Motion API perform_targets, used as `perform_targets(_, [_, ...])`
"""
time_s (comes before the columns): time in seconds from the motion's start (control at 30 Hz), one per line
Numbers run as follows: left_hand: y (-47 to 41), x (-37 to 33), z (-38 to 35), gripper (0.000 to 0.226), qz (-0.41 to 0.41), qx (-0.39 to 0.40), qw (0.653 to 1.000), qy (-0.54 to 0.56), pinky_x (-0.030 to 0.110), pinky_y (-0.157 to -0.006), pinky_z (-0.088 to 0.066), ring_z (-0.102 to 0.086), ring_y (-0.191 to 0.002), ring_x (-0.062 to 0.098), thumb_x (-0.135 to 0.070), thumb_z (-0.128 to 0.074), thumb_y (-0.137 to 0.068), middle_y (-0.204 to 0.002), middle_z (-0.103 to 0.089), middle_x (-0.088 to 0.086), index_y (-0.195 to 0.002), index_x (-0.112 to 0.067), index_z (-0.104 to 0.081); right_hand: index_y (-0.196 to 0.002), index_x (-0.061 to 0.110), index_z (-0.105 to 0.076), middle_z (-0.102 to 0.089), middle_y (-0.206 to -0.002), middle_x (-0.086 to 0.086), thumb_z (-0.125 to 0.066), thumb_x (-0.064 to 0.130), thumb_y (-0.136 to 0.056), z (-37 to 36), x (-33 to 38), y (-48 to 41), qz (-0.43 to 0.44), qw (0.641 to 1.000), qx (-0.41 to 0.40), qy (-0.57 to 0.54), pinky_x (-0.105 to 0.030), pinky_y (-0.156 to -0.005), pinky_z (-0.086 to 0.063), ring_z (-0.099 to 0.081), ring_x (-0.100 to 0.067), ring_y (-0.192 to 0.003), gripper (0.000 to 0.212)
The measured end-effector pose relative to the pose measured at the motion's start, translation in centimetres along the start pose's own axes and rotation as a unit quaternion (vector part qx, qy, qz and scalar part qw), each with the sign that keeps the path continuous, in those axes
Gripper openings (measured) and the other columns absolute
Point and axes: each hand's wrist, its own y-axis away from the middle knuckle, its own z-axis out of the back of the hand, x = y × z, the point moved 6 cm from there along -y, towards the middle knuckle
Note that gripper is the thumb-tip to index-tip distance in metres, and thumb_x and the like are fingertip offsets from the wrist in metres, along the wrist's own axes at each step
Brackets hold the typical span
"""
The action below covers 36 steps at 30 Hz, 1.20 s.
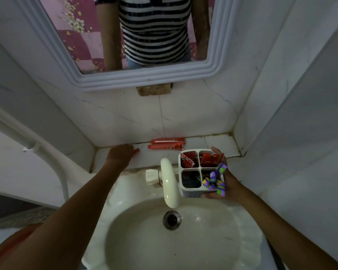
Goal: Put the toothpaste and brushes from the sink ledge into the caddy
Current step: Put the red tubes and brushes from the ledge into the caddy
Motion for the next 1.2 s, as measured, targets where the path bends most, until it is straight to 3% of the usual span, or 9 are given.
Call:
perform_targets(0.13, [0.6, -2.7, 3.2, 0.035, -0.016, -0.057, 0.985, 0.164, 0.033, -0.065, -0.050, -0.068, -0.082, 0.031, -0.041, -0.041, -0.099, -0.093, -0.072, 0.012, -0.101, -0.014, -0.063, -0.063, 0.026, -0.081, -0.078, -0.061, 0.007, -0.080, 0.079, -0.040, -0.5, 0.0, 0.1, -0.014, 1.000, 0.010, 0.026, -0.033, -0.065, -0.065, -0.075, -0.006, -0.065, 0.057])
perform_targets(0.3, [3.6, -6.2, 12.5, 0.021, -0.098, -0.212, 0.862, 0.451, 0.025, -0.071, -0.055, -0.071, -0.084, 0.017, -0.023, -0.059, -0.094, -0.096, -0.072, 0.004, -0.109, -0.010, -0.063, -0.061, 0.029, -0.081, -0.079, -0.062, 0.008, -0.083, 0.077, -0.032, -0.6, -0.1, 0.1, -0.006, 1.000, 0.011, 0.020, -0.034, -0.060, -0.066, -0.077, -0.007, -0.069, 0.056])
perform_targets(0.47, [5.7, -10.3, 17.9, 0.019, -0.173, -0.154, 0.768, 0.597, 0.032, -0.077, -0.061, -0.073, -0.091, 0.015, -0.023, -0.060, -0.093, -0.106, -0.072, 0.006, -0.111, -0.018, -0.062, -0.061, 0.026, -0.081, -0.077, -0.060, 0.008, -0.081, 0.078, -0.037, -0.7, 0.0, 0.2, -0.003, 1.000, 0.016, 0.024, -0.034, -0.061, -0.066, -0.076, -0.008, -0.066, 0.057])
perform_targets(0.63, [6.4, -14.5, 16.8, 0.013, -0.230, -0.067, 0.810, 0.535, 0.034, -0.076, -0.062, -0.074, -0.085, 0.016, -0.016, -0.061, -0.093, -0.098, -0.073, 0.005, -0.104, -0.010, -0.064, -0.050, 0.019, -0.074, -0.070, -0.050, 0.004, -0.075, 0.080, -0.043, 0.4, -0.3, 0.1, -0.020, 0.998, -0.054, 0.014, -0.038, -0.061, -0.064, -0.070, -0.013, -0.053, 0.062])
perform_targets(0.77, [6.1, -15.5, 14.3, 0.026, -0.218, -0.056, 0.924, 0.310, 0.033, -0.078, -0.053, -0.066, -0.097, 0.020, -0.030, -0.067, -0.085, -0.106, -0.072, 0.002, -0.106, -0.016, -0.070, -0.057, 0.033, -0.077, -0.071, -0.052, 0.007, -0.036, 0.074, -0.083, 0.9, -0.4, 0.2, -0.003, 0.996, -0.088, -0.016, -0.041, -0.064, -0.064, -0.072, -0.013, -0.055, 0.064])
perform_targets(0.83, [5.6, -15.4, 13.6, 0.032, -0.210, -0.050, 0.950, 0.227, 0.038, -0.084, -0.051, -0.061, -0.106, 0.017, -0.041, -0.069, -0.081, -0.119, -0.067, -0.005, -0.109, -0.025, -0.072, -0.062, 0.035, -0.079, -0.076, -0.059, 0.008, -0.044, 0.076, -0.076, 0.2, -0.1, 0.3, 0.005, 0.998, -0.061, 0.002, -0.037, -0.060, -0.065, -0.075, -0.012, -0.061, 0.056])
perform_targets(0.97, [3.6, -13.0, 12.9, 0.048, -0.168, 0.029, 0.926, 0.338, 0.035, -0.090, -0.047, -0.058, -0.111, 0.014, -0.053, -0.073, -0.075, -0.121, -0.064, -0.006, -0.116, -0.029, -0.067, -0.059, 0.024, -0.078, -0.075, -0.058, 0.005, -0.078, 0.077, -0.042, -0.3, 0.1, 0.5, 0.007, 0.999, -0.029, 0.041, -0.036, -0.060, -0.065, -0.075, -0.012, -0.061, 0.055])
perform_targets(1.1, [1.4, -10.1, 10.5, 0.078, -0.128, 0.095, 0.914, 0.372, 0.036, -0.094, -0.046, -0.058, -0.114, 0.018, -0.075, -0.066, -0.064, -0.127, -0.062, -0.002, -0.125, -0.025, -0.062, -0.068, 0.030, -0.073, -0.074, -0.060, 0.002, -0.062, 0.072, -0.063, 1.9, -0.6, -0.3, 0.015, 0.997, -0.079, -0.023, -0.044, -0.059, -0.064, -0.075, -0.019, -0.061, 0.044])
perform_targets(1.2, [0.5, -9.7, 7.5, 0.076, -0.131, 0.137, 0.914, 0.358, 0.037, -0.098, -0.047, -0.058, -0.115, 0.021, -0.075, -0.060, -0.066, -0.129, -0.062, 0.001, -0.127, -0.029, -0.060, -0.086, 0.034, -0.060, -0.078, -0.068, 0.001, -0.048, 0.068, -0.078, 3.3, -1.1, -0.7, 0.020, 0.994, -0.101, -0.045, -0.045, -0.060, -0.064, -0.076, -0.020, -0.068, 0.038])
